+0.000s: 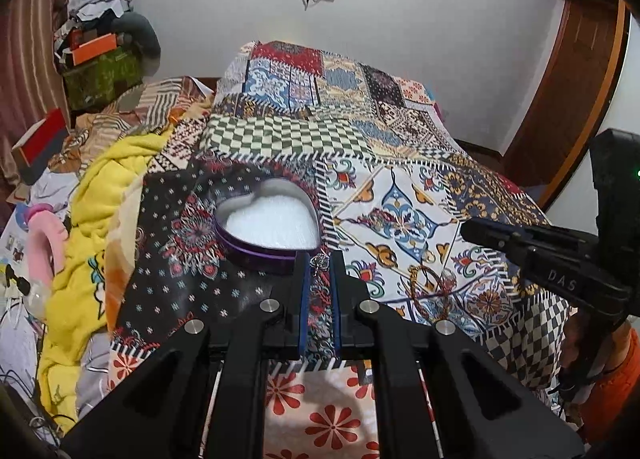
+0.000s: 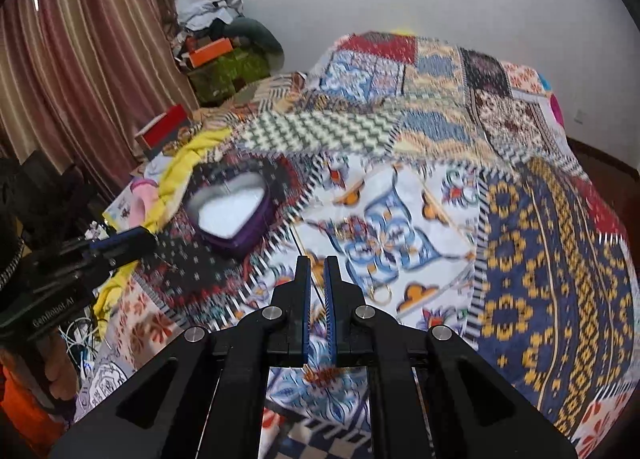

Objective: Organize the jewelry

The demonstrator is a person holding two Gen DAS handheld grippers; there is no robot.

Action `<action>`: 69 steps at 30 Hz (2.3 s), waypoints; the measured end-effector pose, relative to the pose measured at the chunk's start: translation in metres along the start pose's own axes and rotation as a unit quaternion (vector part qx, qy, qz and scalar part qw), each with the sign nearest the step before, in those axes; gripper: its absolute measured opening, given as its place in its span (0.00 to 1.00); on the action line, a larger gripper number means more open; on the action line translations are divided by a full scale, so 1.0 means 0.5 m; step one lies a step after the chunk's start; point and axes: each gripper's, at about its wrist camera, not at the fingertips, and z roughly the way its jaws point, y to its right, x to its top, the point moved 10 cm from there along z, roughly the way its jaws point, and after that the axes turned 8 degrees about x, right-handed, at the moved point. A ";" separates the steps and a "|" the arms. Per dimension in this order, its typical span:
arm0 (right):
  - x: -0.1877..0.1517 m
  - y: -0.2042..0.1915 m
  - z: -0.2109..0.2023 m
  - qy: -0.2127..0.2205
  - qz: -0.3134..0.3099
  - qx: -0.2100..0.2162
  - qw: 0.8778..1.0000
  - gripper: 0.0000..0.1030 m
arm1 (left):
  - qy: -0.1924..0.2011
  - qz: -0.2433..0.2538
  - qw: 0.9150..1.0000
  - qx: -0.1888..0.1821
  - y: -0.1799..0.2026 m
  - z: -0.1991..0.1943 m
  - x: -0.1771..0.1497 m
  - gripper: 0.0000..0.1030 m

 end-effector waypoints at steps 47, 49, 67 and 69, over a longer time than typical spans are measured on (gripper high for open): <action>-0.125 0.044 0.112 -0.107 0.022 -0.004 0.994 0.09 | -0.015 -0.016 1.000 0.004 -0.024 0.035 -0.017 0.08; -0.122 0.042 0.112 -0.106 0.023 -0.001 0.994 0.07 | -0.012 -0.015 1.000 0.004 -0.023 0.032 -0.015 0.08; 0.034 -0.042 0.059 -0.013 -0.024 0.022 0.999 0.06 | 0.020 -0.015 1.000 0.015 -0.046 0.007 0.037 0.08; 0.046 -0.054 0.063 -0.006 -0.029 0.026 0.999 0.06 | 0.028 -0.013 0.999 0.019 -0.050 0.006 0.049 0.08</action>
